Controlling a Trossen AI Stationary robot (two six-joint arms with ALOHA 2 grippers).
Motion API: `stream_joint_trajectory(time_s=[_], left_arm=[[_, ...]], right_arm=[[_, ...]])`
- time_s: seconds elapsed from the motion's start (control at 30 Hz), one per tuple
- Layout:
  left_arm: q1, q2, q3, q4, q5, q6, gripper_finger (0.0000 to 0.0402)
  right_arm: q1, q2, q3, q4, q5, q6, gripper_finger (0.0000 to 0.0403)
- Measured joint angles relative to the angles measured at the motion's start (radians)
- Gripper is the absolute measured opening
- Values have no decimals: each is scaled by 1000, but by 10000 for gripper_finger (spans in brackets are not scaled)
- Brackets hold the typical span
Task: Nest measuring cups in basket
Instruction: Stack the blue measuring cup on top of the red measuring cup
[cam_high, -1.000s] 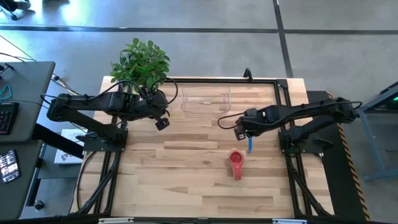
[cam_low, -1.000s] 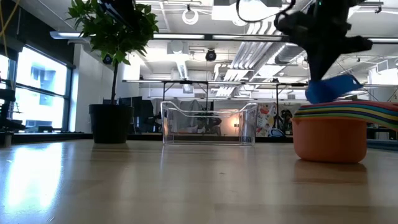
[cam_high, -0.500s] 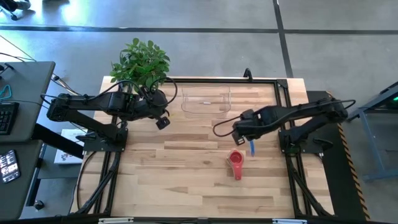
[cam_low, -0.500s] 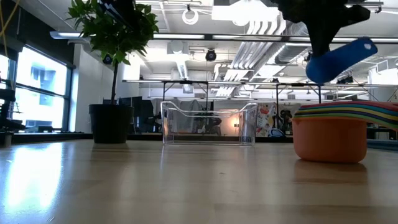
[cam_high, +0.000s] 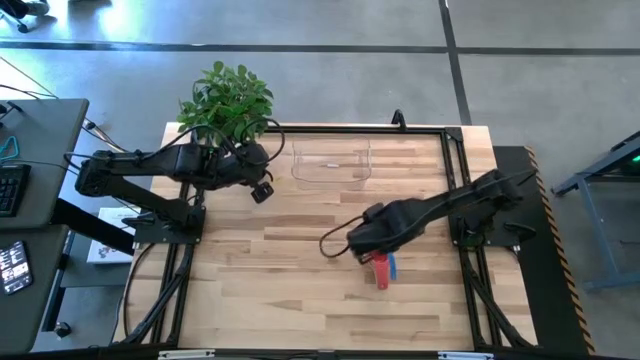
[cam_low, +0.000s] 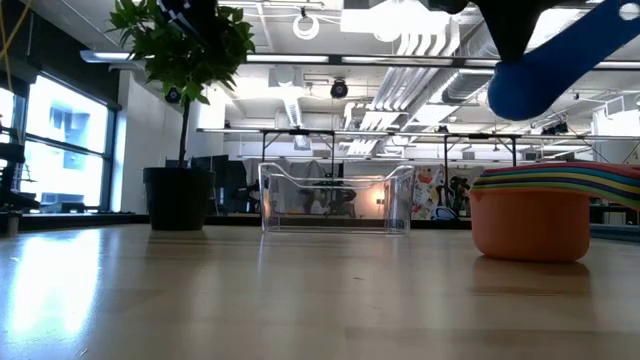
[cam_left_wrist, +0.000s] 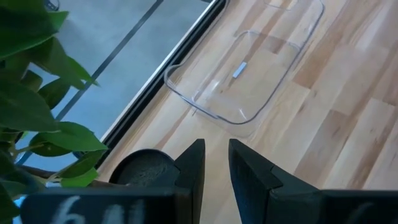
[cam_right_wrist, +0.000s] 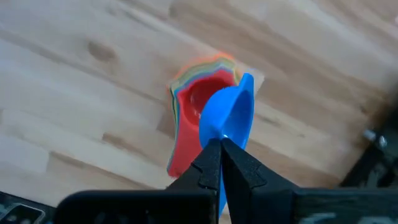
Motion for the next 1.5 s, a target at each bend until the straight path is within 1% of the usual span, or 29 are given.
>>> stream_joint_trajectory(time_s=[0.17, 0.4, 0.6, 0.97, 1.5], left_arm=[[16, 0, 0, 0, 0, 19, 62], [16, 0, 0, 1, 1, 35, 62], [16, 0, 0, 1, 1, 35, 62], [16, 0, 0, 1, 1, 36, 62], [16, 0, 0, 0, 1, 36, 62]], right_arm=[[19, 107, 70, -57, -63, 26, 0], [28, 186, 86, -56, -93, 31, 0], [25, 210, 86, -58, -74, 30, 0], [24, 247, 86, -64, -78, -4, 0], [24, 248, 86, -53, -47, -16, 0]])
